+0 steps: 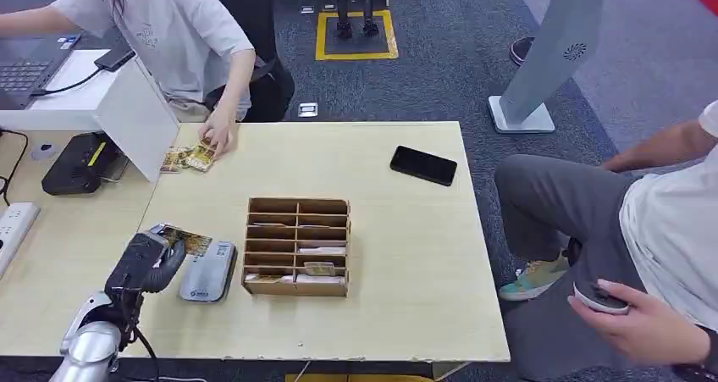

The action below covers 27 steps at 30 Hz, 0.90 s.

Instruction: Pass the card to the sensor for recognition and then transmit it.

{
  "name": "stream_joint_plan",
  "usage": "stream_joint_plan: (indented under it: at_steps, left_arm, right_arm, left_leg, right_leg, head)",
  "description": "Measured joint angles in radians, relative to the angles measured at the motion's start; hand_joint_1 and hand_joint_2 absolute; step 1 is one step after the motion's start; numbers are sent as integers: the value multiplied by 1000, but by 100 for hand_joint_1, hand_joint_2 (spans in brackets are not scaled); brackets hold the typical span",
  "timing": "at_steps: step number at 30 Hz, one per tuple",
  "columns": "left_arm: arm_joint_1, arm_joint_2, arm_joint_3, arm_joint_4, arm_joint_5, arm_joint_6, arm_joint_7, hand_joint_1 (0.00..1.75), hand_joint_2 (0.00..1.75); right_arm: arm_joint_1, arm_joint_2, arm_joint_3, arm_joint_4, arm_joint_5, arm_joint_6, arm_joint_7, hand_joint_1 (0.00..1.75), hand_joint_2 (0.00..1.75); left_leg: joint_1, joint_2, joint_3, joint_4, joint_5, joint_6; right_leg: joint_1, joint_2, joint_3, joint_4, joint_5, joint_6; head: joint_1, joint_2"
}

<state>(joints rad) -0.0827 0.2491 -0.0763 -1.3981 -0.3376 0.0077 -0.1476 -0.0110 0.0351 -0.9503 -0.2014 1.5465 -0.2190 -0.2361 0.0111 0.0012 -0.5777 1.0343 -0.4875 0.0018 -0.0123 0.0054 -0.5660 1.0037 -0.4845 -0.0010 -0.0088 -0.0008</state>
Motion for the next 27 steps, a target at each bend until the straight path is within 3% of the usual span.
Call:
stream_joint_plan:
  at_steps: [3, 27]
  left_arm:
    - [-1, -9, 0, 20, -34, 34, 0, 175, 175]
    - [-8, -33, 0, 110, -71, 33, 0, 175, 175]
  right_arm:
    - [0, 0, 0, 0, 0, 1, 0, 0, 0]
    - [0, 1, -1, 0, 1, 2, 0, 0, 0]
  left_leg:
    - [0, 0, 0, 0, 0, 0]
    - [0, 0, 0, 0, 0, 0]
  right_leg:
    - [0, 0, 0, 0, 0, 0]
    - [0, 0, 0, 0, 0, 0]
  head:
    - [0, 0]
    - [0, 0]
